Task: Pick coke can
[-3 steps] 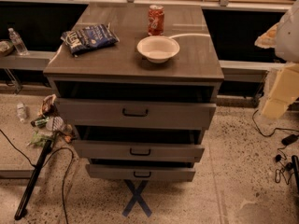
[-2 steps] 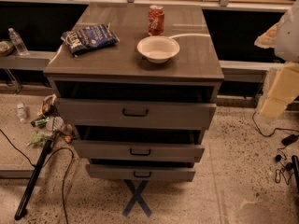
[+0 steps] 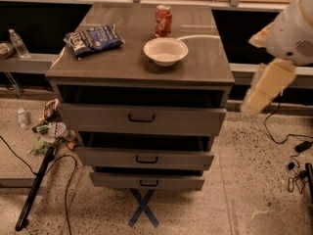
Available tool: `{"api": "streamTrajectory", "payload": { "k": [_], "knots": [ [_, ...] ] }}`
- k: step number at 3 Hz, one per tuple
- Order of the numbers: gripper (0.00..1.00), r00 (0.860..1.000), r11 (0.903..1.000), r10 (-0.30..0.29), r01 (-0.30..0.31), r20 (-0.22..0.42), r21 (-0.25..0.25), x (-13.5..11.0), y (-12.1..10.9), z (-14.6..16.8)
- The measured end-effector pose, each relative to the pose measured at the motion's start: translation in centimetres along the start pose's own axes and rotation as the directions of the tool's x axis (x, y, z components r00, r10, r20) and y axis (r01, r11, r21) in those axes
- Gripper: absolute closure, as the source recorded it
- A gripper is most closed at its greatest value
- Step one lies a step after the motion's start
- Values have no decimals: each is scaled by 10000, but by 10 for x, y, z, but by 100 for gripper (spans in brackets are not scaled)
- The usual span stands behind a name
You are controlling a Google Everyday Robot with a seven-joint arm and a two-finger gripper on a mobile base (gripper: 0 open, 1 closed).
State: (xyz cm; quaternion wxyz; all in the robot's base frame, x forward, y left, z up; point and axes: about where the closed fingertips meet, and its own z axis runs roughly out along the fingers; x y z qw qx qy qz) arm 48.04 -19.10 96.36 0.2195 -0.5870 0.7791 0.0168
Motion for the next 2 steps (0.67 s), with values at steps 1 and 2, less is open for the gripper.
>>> {"api": "streamTrajectory", "payload": {
  "k": [1,2],
  "knots": [
    [0,9426,9944,970,-779,3194,-721,-59,-46,81],
    [0,8533,9849,1730,-1492,4918,-877,-100,-83,125]
  ]
}}
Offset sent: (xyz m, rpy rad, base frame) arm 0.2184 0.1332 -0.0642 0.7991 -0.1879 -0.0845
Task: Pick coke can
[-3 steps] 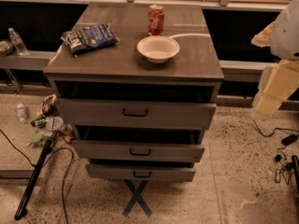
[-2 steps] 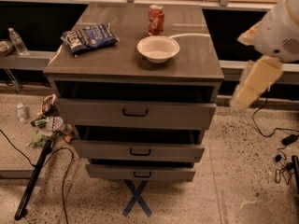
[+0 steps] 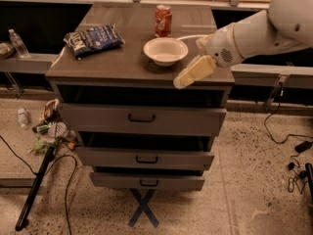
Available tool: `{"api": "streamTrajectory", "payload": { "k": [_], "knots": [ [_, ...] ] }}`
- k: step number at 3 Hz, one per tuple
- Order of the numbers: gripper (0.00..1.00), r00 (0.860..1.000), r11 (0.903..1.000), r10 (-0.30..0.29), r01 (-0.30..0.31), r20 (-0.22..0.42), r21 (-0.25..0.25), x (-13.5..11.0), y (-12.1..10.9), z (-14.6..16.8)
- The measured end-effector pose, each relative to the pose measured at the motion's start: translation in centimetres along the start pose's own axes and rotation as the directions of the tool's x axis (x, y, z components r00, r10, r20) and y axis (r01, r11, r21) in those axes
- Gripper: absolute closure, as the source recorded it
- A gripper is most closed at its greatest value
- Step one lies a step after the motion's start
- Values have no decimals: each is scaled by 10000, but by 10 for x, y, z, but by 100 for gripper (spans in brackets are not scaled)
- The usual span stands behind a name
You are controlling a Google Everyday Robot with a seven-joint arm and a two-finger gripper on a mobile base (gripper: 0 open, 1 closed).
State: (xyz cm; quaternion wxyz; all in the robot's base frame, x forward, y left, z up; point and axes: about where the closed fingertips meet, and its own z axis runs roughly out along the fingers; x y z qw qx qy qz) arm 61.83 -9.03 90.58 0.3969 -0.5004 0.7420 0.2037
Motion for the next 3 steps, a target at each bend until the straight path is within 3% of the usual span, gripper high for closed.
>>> {"api": "streamTrajectory", "payload": {
  "k": [1,2,3],
  "knots": [
    [0,9993,9987,125,-142,360,481,-4,-16,7],
    [0,9993,9983,133,-152,336,555,-4,-22,9],
    [0,9990,9955,260,-293,375,898,-4,-47,19]
  ]
}}
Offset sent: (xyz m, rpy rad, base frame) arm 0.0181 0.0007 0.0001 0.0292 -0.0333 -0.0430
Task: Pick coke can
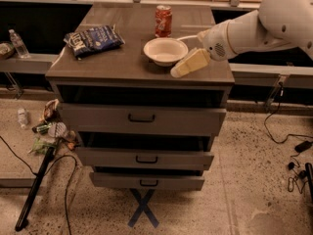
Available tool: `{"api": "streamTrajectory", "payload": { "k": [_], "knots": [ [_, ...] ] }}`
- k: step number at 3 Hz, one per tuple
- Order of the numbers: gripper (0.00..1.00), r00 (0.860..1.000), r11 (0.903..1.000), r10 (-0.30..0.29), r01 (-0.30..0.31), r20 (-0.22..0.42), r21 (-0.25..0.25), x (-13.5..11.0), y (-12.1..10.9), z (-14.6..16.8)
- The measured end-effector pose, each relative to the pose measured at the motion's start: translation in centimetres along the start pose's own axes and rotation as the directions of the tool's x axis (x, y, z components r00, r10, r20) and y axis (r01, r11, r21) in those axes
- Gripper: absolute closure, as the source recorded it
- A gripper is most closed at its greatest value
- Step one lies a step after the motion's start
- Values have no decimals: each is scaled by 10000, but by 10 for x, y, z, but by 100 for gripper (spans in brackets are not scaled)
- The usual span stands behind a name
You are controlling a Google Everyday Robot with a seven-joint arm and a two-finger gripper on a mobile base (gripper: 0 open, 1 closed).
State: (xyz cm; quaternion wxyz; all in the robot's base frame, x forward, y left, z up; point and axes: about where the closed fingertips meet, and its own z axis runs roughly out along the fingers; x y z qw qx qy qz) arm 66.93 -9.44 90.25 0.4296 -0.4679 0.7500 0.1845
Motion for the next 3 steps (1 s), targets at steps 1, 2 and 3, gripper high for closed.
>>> {"api": "streamTrajectory", "payload": {
  "k": [1,2,3],
  "knots": [
    [0,9974,9967,661,-674,283,463,-6,-41,14],
    [0,9888,9851,1349,-1407,633,985,-11,-82,31],
    [0,9813,9754,1610,-1745,1054,1347,-20,-112,39]
  ]
}}
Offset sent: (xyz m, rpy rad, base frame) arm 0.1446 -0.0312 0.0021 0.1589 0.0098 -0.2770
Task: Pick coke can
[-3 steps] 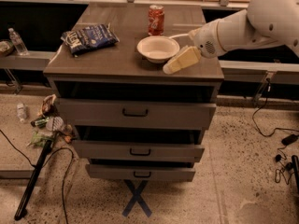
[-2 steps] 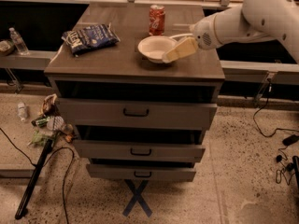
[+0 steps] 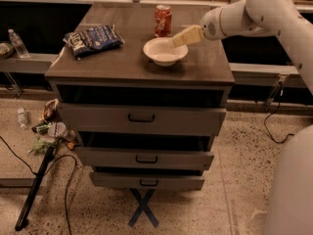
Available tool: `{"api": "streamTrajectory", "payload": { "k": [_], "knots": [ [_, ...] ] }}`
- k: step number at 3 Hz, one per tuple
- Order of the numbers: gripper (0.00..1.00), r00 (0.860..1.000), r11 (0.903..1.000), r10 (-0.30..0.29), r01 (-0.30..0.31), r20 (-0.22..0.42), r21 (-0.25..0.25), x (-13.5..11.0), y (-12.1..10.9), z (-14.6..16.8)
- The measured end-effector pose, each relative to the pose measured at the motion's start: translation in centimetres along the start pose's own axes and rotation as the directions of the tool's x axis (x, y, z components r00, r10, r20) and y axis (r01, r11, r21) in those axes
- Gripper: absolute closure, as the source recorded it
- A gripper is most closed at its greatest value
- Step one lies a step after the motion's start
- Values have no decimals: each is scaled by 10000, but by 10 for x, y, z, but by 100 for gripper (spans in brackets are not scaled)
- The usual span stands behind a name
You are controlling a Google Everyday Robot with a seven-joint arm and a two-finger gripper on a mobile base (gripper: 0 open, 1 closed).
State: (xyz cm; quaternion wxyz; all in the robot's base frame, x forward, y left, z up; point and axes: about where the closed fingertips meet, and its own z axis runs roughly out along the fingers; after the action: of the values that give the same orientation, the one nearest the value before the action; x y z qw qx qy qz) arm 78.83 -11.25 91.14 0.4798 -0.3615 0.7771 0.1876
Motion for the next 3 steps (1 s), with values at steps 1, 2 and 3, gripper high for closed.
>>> {"api": "streamTrajectory", "payload": {
  "k": [1,2,3],
  "knots": [
    [0,9964,9986,432,-452,735,255,-12,-12,23],
    [0,9859,9942,114,-290,1672,1036,-26,-21,59],
    [0,9776,9871,-58,-281,2103,1577,-35,-32,76]
  ]
}}
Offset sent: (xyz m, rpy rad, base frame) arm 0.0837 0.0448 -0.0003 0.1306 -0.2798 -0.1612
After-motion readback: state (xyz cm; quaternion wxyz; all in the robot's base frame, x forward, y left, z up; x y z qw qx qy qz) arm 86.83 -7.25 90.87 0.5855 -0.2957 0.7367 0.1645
